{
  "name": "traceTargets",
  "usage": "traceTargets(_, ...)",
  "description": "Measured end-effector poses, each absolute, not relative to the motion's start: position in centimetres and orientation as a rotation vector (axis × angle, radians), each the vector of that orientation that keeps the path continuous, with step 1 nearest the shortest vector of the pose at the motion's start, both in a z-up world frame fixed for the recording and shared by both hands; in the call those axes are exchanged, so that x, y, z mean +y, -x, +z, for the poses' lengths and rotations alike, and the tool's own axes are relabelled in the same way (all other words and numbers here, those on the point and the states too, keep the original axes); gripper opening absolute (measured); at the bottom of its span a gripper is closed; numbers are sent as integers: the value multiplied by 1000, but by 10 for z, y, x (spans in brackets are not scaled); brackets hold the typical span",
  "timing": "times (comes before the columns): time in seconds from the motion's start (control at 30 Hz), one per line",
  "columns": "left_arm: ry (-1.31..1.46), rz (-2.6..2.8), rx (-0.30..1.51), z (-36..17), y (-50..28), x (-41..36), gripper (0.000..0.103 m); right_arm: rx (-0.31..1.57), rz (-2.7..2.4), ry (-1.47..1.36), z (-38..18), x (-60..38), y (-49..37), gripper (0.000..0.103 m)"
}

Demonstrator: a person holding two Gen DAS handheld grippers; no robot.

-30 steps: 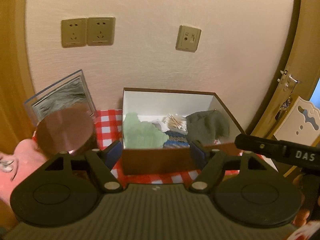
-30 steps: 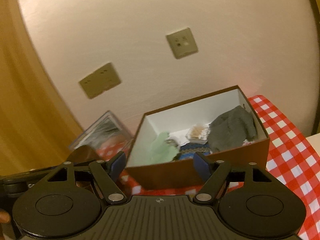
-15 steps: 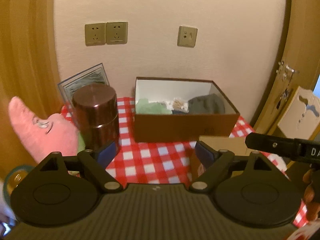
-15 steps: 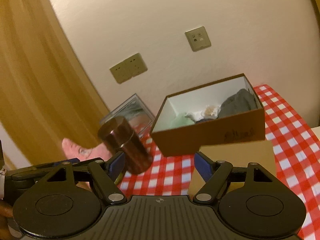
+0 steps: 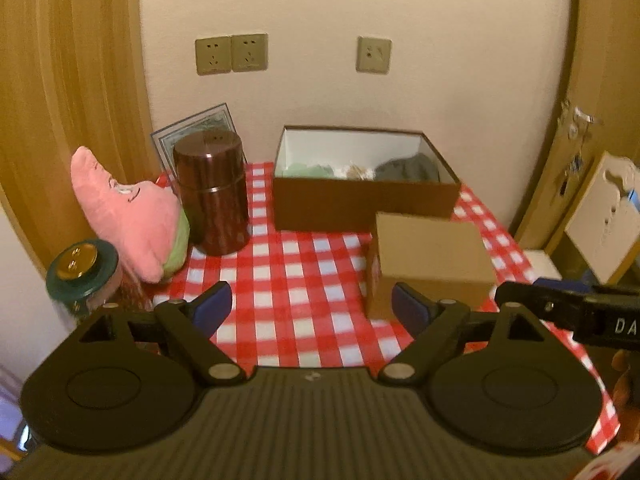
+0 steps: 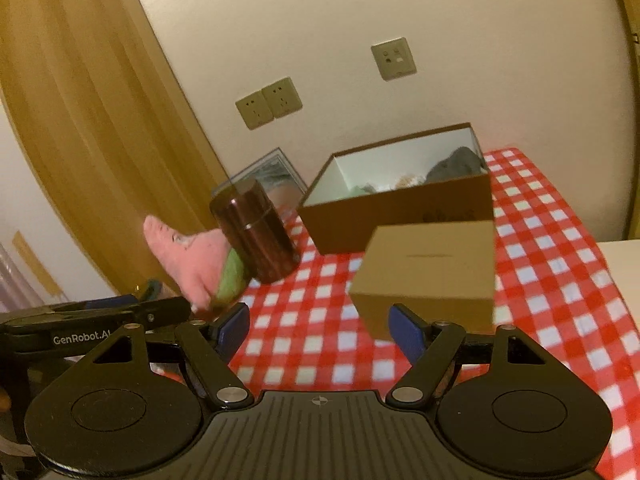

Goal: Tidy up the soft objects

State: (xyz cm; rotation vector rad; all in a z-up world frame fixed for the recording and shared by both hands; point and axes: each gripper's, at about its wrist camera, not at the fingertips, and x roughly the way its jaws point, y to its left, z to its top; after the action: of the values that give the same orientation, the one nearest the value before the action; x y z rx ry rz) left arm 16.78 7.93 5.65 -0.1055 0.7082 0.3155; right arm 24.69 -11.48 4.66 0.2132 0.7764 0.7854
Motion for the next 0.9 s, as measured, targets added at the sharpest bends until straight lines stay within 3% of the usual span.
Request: traceTargets(0.9,175,393,805,31,-84,-61,83,857,827,-64,31,-241,-181,76)
